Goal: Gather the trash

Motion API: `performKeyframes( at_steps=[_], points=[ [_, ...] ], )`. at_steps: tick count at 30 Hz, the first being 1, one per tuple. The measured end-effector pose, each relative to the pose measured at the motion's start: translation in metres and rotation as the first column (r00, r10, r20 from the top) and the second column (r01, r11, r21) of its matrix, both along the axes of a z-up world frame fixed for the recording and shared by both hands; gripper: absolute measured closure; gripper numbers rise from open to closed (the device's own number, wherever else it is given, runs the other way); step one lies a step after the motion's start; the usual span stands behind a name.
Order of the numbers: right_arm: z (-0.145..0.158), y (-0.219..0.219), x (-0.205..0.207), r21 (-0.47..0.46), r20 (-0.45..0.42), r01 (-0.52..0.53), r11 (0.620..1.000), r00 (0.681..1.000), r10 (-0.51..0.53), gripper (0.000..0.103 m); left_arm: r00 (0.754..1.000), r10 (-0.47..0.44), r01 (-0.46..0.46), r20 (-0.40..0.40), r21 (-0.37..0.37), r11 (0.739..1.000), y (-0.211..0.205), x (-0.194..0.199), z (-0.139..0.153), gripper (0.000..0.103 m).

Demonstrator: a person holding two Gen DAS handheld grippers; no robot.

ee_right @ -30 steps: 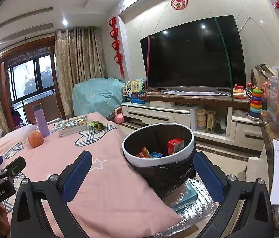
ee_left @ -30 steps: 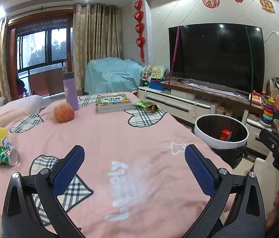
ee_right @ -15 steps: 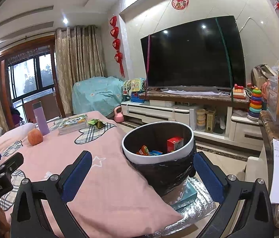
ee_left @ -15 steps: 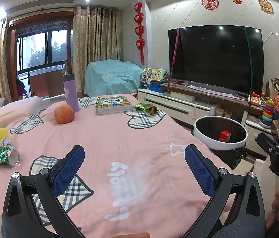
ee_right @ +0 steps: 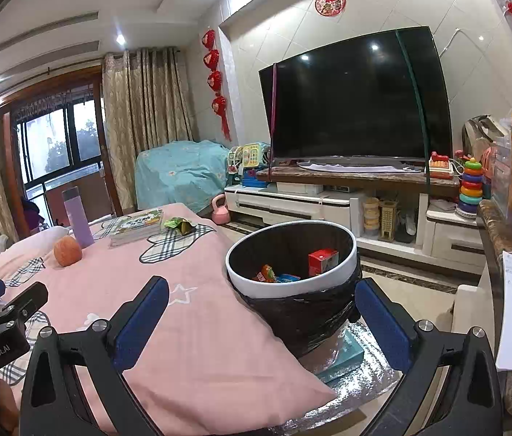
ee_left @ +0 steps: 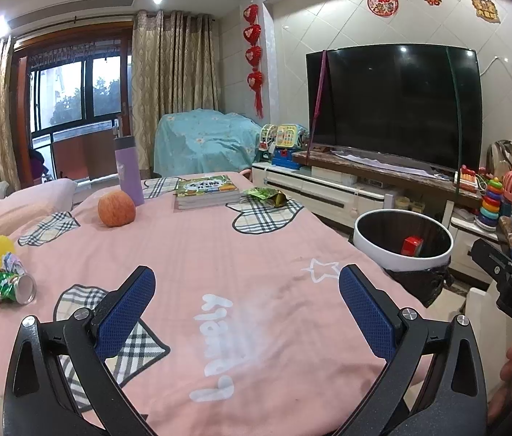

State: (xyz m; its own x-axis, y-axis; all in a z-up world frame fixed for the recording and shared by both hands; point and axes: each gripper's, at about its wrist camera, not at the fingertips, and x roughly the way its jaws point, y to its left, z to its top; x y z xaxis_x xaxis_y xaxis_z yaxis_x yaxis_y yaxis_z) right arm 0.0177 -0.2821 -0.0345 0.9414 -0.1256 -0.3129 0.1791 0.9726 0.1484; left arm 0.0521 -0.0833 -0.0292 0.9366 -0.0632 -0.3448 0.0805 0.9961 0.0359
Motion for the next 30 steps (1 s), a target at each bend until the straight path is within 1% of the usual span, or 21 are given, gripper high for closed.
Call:
performKeyframes(
  at_steps=[30],
  points=[
    [0.0023,0.0017,-0.0041,0.002,0.010,-0.011,1.000,1.000,0.011,0.000,1.000,-0.015,0.015,-0.009,0.004,1.000,-0.0006,-0.0016,-0.0038,0.000]
  ],
)
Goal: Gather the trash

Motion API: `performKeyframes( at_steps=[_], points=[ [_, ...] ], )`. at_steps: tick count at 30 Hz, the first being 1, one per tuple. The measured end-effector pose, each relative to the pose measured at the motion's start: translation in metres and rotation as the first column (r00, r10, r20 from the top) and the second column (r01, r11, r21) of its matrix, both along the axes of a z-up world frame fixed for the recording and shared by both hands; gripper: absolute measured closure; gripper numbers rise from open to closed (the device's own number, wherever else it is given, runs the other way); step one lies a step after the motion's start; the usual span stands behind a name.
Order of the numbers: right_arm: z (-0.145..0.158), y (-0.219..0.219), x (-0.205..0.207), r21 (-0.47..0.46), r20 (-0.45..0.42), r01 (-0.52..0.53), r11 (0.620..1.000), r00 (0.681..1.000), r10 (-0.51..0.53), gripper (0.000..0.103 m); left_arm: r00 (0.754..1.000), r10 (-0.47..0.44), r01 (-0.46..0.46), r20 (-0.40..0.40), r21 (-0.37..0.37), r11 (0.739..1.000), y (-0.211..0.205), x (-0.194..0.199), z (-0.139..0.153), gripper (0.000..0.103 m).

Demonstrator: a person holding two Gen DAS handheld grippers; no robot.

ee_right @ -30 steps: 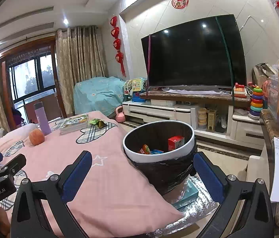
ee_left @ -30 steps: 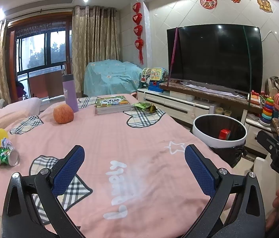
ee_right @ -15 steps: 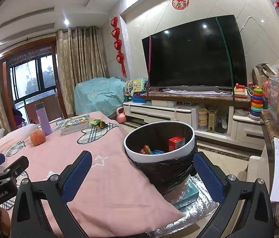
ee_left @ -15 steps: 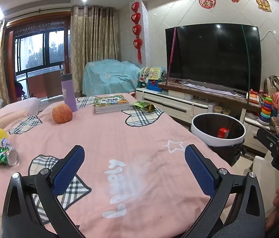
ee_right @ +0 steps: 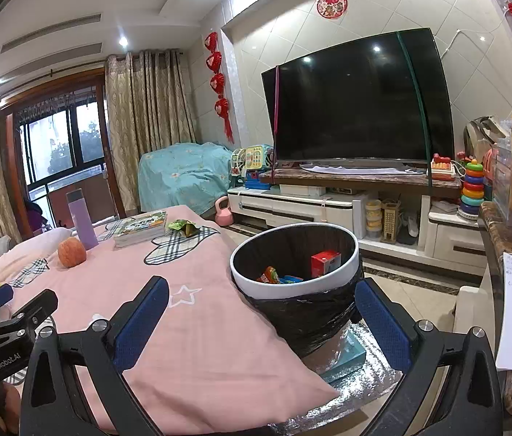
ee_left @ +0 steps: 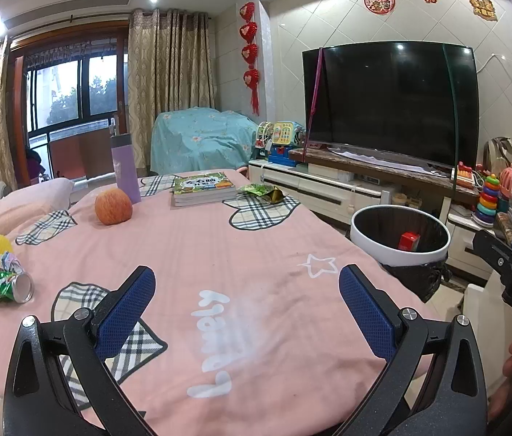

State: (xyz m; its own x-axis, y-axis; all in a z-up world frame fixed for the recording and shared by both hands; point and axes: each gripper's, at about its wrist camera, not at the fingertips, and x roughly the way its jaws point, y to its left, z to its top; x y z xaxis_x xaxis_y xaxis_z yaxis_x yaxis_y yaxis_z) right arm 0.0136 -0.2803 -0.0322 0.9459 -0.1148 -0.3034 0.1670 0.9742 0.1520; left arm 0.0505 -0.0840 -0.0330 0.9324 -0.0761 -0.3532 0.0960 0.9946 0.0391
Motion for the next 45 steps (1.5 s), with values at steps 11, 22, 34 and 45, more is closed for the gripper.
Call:
performKeyframes(
  at_steps=[11,22,34,45],
  points=[
    [0.0005,0.0004,0.0001,0.002,-0.001,-0.002,1.000,1.000,0.002,0.000,1.000,-0.001,0.001,-0.001,0.000,1.000,-0.0001,-0.0006,-0.0001,0.000],
    [0.0013,0.0015,-0.0004,0.002,-0.002,-0.006,1.000,1.000,0.006,0.000,1.000,-0.004,0.004,-0.003,0.000,1.000,0.0002,-0.0001,-0.0001,0.000],
    [0.0016,0.0016,0.0000,0.003,-0.002,-0.011,1.000,1.000,0.011,0.000,1.000,-0.010,0.010,-0.005,0.002,1.000,0.0005,0.0008,0.0000,0.000],
    [0.0033,0.0032,-0.0015,0.009,-0.005,-0.023,1.000,1.000,0.023,0.000,1.000,-0.027,0.027,-0.002,-0.002,1.000,0.0022,0.0032,0.0012,0.000]
  ],
)
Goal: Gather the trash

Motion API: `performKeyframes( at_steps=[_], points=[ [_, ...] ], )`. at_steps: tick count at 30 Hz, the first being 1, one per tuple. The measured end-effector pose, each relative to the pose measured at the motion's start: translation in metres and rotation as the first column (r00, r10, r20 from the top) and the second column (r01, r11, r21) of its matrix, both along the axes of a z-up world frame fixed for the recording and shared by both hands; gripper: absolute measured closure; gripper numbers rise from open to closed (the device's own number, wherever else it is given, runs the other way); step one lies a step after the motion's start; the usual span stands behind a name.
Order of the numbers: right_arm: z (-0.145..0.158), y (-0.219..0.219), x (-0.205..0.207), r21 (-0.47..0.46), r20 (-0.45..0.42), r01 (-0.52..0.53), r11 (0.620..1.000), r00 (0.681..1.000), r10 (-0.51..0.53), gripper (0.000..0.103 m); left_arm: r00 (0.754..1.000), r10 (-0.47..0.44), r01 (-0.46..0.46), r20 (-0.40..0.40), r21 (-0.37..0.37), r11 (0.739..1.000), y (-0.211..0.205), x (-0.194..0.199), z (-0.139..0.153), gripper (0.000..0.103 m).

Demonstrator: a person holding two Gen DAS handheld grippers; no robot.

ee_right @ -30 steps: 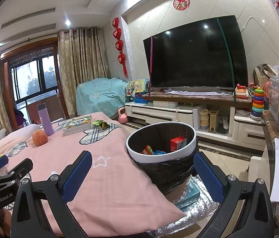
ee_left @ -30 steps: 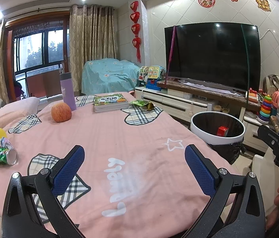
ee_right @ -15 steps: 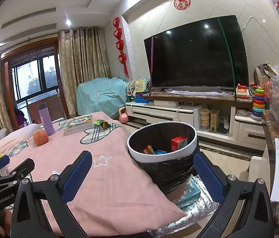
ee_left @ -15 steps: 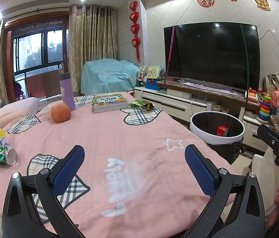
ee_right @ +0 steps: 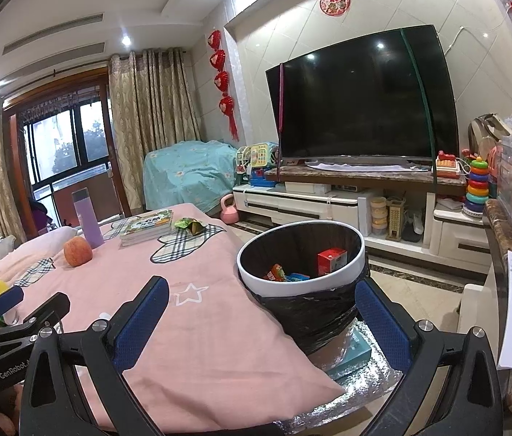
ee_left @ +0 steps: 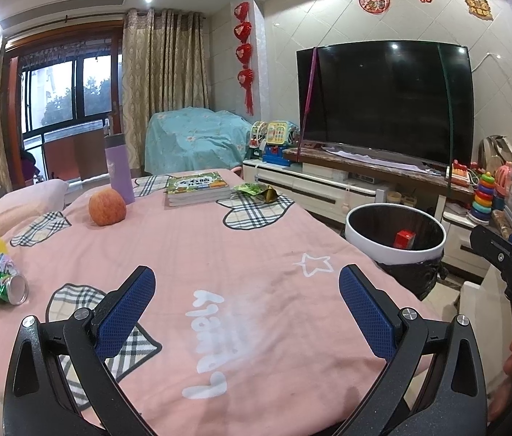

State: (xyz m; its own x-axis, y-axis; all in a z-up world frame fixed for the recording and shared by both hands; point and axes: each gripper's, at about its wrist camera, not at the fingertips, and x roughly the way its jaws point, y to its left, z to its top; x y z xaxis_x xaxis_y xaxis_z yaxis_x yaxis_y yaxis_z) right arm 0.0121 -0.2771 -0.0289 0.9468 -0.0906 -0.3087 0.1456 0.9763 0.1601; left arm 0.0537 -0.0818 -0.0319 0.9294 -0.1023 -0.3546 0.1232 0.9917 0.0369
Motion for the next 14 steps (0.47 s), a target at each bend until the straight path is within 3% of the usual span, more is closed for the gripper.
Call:
performKeyframes(
  at_steps=[14],
  points=[
    [-0.003,-0.001,0.011,0.013,-0.028,-0.007,1.000,1.000,0.007,0.000,1.000,-0.018,0.017,-0.015,-0.022,1.000,0.007,0.007,-0.003,0.000]
  ],
)
